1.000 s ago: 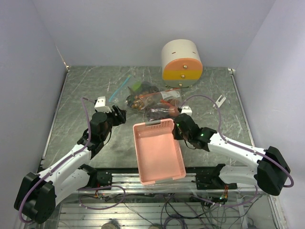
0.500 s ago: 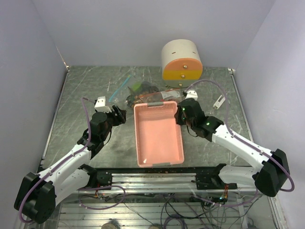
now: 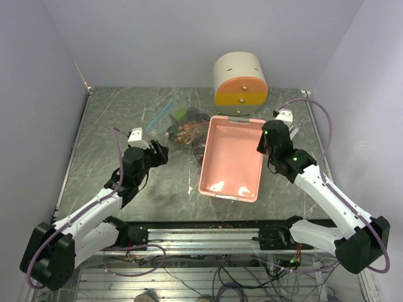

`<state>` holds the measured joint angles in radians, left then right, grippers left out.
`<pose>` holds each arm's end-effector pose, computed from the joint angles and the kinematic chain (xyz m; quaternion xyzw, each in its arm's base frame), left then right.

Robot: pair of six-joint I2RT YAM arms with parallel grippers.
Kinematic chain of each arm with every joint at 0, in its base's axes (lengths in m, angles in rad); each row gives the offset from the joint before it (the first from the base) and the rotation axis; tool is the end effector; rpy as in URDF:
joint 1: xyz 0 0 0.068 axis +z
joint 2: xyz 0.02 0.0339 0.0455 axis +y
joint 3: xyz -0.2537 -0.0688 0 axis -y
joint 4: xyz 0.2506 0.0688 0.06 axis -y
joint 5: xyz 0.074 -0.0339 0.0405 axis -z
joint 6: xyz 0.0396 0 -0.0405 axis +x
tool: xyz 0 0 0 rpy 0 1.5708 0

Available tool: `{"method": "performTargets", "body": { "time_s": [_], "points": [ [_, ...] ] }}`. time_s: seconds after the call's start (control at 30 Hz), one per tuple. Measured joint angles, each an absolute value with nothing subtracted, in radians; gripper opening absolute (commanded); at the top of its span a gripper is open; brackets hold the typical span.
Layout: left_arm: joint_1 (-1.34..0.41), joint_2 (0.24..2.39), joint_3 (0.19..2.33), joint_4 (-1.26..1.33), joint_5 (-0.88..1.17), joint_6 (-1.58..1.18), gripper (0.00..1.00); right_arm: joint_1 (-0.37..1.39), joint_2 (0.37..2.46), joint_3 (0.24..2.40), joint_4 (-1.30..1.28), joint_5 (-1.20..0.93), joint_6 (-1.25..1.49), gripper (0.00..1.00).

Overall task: Open the zip-top bag and remove the fake food
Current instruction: Pick up the bin at the center of the board, then place the bin at the center of the board.

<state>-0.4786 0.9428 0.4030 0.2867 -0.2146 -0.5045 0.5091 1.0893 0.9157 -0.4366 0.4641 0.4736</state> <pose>0.2044 -0.0965 0.2132 -0.0757 0.7852 -0.2126 0.5766 0.2264 0.1061 0.2915 0.0909 0.8648 0.0323 0.4927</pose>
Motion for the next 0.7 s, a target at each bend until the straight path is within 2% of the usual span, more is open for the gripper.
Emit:
{"method": "performTargets", "body": {
  "time_s": [0.5, 0.57, 0.67, 0.7],
  "points": [
    [-0.481, 0.974, 0.418, 0.288, -0.178, -0.505, 0.73, 0.411, 1.070, 0.969, -0.553, 0.870, 0.479, 0.00],
    [-0.481, 0.977, 0.419, 0.289, -0.178, -0.505, 0.73, 0.391, 1.064, 0.954, -0.539, 0.884, 0.471, 0.12],
    [-0.482, 0.980, 0.420, 0.289, -0.178, -0.505, 0.73, 0.358, 1.075, 0.934, -0.524, 0.886, 0.466, 0.43],
    [-0.482, 0.981, 0.420, 0.288, -0.178, -0.505, 0.73, 0.347, 1.088, 0.931, -0.520, 0.886, 0.466, 0.51]
  ]
}}
